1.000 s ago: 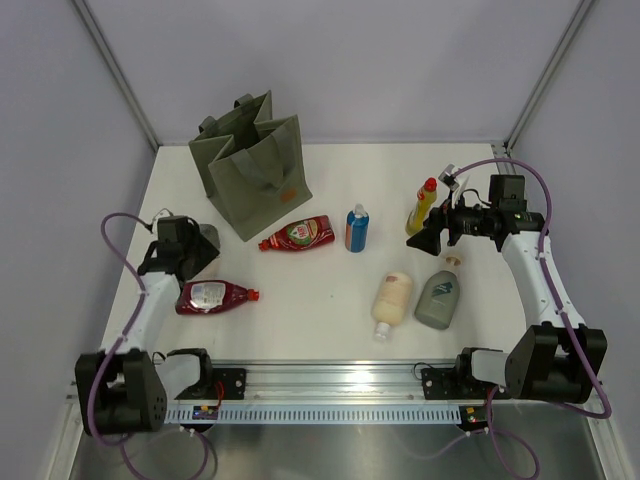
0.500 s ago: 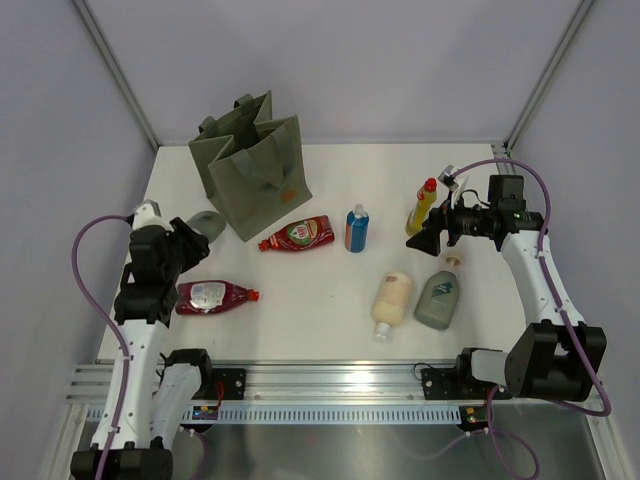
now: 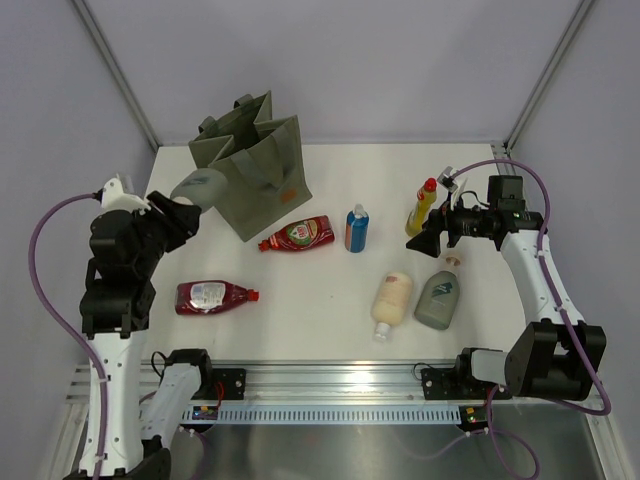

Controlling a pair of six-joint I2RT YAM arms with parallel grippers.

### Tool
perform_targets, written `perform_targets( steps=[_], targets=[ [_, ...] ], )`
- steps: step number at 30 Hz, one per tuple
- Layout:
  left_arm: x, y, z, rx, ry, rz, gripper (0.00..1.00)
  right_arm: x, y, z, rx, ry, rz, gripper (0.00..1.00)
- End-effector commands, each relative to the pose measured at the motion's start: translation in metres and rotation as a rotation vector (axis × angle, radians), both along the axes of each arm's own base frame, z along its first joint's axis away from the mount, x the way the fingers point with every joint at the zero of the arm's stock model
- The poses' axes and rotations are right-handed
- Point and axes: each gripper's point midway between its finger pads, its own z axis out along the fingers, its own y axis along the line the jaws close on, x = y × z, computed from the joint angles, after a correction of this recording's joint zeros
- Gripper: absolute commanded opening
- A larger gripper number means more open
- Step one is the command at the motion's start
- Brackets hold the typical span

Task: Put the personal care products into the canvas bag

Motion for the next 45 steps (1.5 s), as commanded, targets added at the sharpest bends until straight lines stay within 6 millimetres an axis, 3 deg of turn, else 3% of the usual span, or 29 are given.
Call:
perform_targets(
  steps=[1,4,7,13,15,19,22,26,30,39,45],
  targets=[
    [-0.008,-0.016,0.112,-0.051,-0.342,-0.073,0.0,0.002,0.003,0.011,0.012,-0.039,0.034,0.99],
    [-0.009,-0.021,0.132,-0.074,-0.376,-0.095,0.0,0.003,0.003,0.01,0.011,-0.035,0.036,0.99],
    [0.005,-0.026,0.149,-0.085,-0.402,-0.125,0.0,0.003,0.003,0.009,0.011,-0.03,0.039,0.99],
    [0.056,-0.036,0.166,-0.111,-0.418,-0.174,0.0,0.001,0.002,0.008,0.003,-0.031,0.039,0.99],
    [0.074,-0.047,0.17,-0.108,-0.413,-0.198,0.0,0.001,0.002,0.008,0.003,-0.031,0.039,1.0],
    [0.11,-0.057,0.178,-0.039,-0.405,-0.196,0.0,0.001,0.003,0.006,0.01,-0.022,0.046,0.99],
    [0.136,-0.052,0.18,0.005,-0.394,-0.149,0.0,0.0,0.002,0.003,0.005,-0.01,0.05,0.99],
    [0.156,-0.046,0.17,0.041,-0.358,-0.109,0.0,0.001,0.001,0.001,-0.006,-0.01,0.047,1.0],
    [0.161,-0.049,0.148,0.047,-0.289,-0.131,0.0,0.001,0.001,0.0,-0.012,-0.012,0.05,0.99],
    [0.139,-0.05,0.105,0.116,-0.182,-0.178,0.0,0.003,0.001,-0.008,-0.008,0.024,0.06,0.99],
    [0.144,-0.047,0.088,0.17,-0.125,-0.186,0.0,0.002,0.001,-0.01,-0.007,0.035,0.065,0.99]
  ],
)
